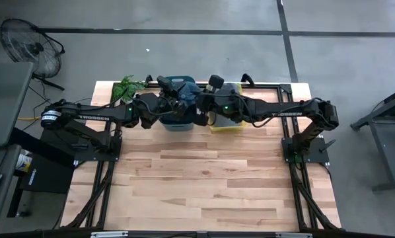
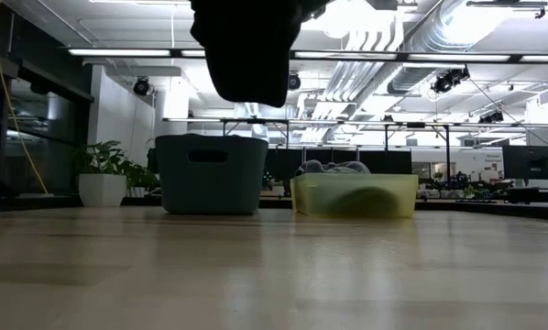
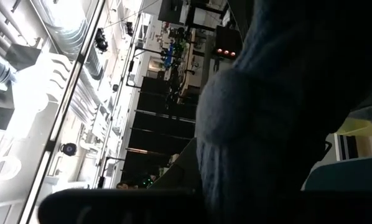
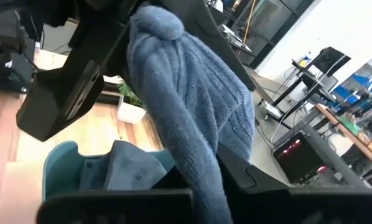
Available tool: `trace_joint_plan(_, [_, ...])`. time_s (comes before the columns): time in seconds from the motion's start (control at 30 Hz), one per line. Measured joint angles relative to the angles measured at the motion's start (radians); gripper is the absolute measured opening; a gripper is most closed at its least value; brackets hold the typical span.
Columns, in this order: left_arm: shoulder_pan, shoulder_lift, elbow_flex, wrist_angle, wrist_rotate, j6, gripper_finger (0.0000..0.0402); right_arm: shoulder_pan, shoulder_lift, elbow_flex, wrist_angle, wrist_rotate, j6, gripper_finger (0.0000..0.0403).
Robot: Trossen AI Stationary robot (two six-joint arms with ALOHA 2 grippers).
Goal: Pick & Place hat
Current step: Put the blue cap into the blue bin
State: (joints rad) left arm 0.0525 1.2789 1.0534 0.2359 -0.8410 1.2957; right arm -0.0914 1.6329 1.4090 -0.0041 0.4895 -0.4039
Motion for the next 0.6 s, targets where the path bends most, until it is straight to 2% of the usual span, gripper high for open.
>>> trace_joint_plan(0.3, [0.000,0.000,0.000,-0.004,0.003,0.000,0.0008,-0.009,0.000,0.000,-0.019,0.003,0.097,0.0004])
trace_joint_plan(0.6, [-0.001,0.000,0.000,-0.007,0.078,-0.017,0.0047,-0.010,0.000,0.000,-0.024,0.039,0.116,0.0002])
